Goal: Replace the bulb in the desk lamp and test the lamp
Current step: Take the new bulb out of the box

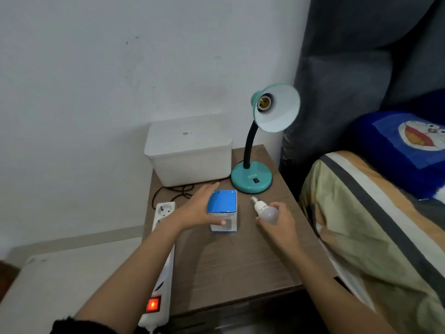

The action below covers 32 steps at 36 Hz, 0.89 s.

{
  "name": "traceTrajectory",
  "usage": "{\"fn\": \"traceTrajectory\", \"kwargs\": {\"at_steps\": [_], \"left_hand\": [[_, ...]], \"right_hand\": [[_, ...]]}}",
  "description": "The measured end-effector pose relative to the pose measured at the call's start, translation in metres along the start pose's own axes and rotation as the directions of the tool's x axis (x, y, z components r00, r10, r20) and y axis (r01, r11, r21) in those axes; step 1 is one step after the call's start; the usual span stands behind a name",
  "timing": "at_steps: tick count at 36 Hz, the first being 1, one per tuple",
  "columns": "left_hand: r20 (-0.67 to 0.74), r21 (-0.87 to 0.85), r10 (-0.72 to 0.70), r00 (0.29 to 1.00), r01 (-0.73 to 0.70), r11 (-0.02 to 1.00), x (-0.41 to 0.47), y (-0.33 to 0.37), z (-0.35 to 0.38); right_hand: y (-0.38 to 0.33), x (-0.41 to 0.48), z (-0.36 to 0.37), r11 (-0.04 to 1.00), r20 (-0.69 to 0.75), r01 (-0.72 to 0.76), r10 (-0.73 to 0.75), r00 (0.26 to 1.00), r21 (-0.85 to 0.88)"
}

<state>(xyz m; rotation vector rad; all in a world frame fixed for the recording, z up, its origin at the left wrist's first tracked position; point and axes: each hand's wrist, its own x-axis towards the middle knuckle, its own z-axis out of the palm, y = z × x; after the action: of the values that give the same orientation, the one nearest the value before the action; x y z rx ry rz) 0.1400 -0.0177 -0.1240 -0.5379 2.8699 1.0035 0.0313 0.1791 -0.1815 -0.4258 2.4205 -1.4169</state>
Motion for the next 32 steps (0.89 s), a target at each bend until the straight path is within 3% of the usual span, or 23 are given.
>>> {"fn": "traceTrajectory", "kwargs": {"at_steps": [16,19,24,28,32], "left_hand": [[-0.156,-0.077,0.004,0.988,-0.016,0.997,0.009,-0.010,0.013],[-0.173,-0.144,-0.020,0.985,-0.005,0.990,0.009,-0.014,0.016],[-0.188,-0.288,-0.083,0.979,0.025,0.957,0.010,-0.016,0.021],[-0.208,-0.367,-0.099,0.973,0.017,0.930,0.009,-0.019,0.027],[-0.231,-0.433,-0.104,0.968,-0.007,0.901,0.008,-0.019,0.031]], "right_hand": [[-0.005,0.021,0.014,0.966,0.173,0.095,-0.053,0.983,-0.241],[-0.014,0.022,0.008,0.962,0.160,0.193,-0.163,0.974,-0.194],[-0.044,0.026,0.005,0.865,0.233,0.471,-0.429,0.873,-0.172],[-0.059,0.030,0.011,0.803,0.416,0.567,-0.461,0.784,-0.180],[-0.060,0.039,0.015,0.787,0.503,0.592,-0.446,0.741,-0.174]]}}
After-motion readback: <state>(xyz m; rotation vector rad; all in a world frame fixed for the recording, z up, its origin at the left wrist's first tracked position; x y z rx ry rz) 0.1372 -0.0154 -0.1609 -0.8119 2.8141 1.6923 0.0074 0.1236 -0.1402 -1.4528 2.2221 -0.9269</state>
